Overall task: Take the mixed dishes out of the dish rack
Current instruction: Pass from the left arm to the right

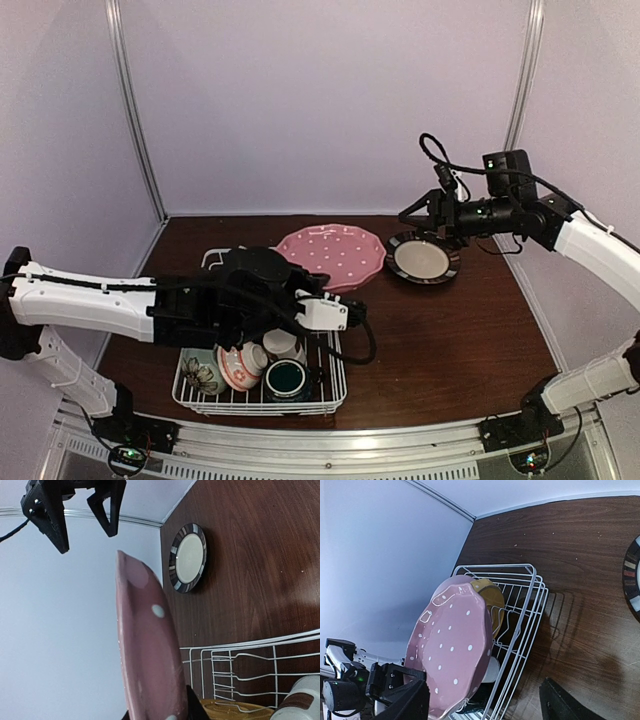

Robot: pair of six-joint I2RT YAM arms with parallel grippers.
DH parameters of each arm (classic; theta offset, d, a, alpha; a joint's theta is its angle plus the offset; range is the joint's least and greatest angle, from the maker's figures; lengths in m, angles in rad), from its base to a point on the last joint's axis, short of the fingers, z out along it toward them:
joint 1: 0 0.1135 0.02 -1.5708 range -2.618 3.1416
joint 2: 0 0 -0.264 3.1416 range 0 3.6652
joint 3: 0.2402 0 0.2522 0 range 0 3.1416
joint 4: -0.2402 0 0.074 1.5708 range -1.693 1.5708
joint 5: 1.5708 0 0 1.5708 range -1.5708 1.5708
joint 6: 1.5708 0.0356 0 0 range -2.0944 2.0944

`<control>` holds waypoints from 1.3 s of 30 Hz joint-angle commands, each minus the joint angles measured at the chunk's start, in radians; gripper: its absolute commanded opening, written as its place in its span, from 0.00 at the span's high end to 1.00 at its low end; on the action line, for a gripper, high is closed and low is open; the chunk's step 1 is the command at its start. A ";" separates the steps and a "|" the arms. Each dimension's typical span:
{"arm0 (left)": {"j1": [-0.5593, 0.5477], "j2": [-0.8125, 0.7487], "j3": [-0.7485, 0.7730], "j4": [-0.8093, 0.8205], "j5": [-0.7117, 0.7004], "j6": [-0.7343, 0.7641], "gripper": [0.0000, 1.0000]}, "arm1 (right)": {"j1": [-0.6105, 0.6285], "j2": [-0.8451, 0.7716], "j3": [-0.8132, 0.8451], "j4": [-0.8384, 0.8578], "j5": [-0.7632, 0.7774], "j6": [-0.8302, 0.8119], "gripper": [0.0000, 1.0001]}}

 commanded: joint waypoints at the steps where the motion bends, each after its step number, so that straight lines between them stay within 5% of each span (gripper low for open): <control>1: -0.009 -0.009 0.012 0.231 -0.052 0.072 1.00 | 0.041 0.041 0.039 -0.068 0.029 -0.040 0.27; 21: -0.041 0.077 0.035 0.236 -0.055 0.109 1.00 | 0.136 0.165 0.070 -0.112 0.140 -0.137 0.59; 39: -0.059 0.059 0.023 0.280 -0.025 0.103 1.00 | 0.136 0.220 0.027 -0.060 0.137 -0.185 0.63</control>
